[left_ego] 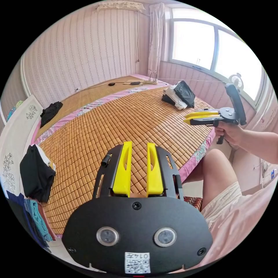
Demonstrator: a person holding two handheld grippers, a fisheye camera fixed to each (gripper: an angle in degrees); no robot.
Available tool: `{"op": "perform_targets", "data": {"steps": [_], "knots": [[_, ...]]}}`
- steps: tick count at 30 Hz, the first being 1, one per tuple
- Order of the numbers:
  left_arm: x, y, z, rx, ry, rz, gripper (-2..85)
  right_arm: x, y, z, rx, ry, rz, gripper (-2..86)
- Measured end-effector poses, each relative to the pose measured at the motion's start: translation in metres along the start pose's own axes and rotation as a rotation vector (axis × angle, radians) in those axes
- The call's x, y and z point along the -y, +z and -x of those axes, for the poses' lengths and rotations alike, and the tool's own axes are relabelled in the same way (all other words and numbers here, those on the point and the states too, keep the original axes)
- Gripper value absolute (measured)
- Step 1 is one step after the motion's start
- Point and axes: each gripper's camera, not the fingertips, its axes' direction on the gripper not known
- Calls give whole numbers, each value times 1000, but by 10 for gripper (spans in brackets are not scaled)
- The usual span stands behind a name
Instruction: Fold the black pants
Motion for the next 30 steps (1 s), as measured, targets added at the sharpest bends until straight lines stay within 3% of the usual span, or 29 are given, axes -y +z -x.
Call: {"op": "perform_targets", "data": {"steps": [5, 16, 24, 30], "knots": [[59, 25, -50, -36, 64, 46, 88, -34, 30, -67, 0, 60, -35, 102], [271, 124, -185, -190, 251, 79, 86, -128, 40, -321, -337, 309, -49, 108], [388, 189, -279, -157, 336, 102, 84, -144, 85, -409, -398, 247, -65, 110], [436, 227, -322, -45, 331, 157, 100, -149, 150, -457, -398, 250, 50, 116]]}}
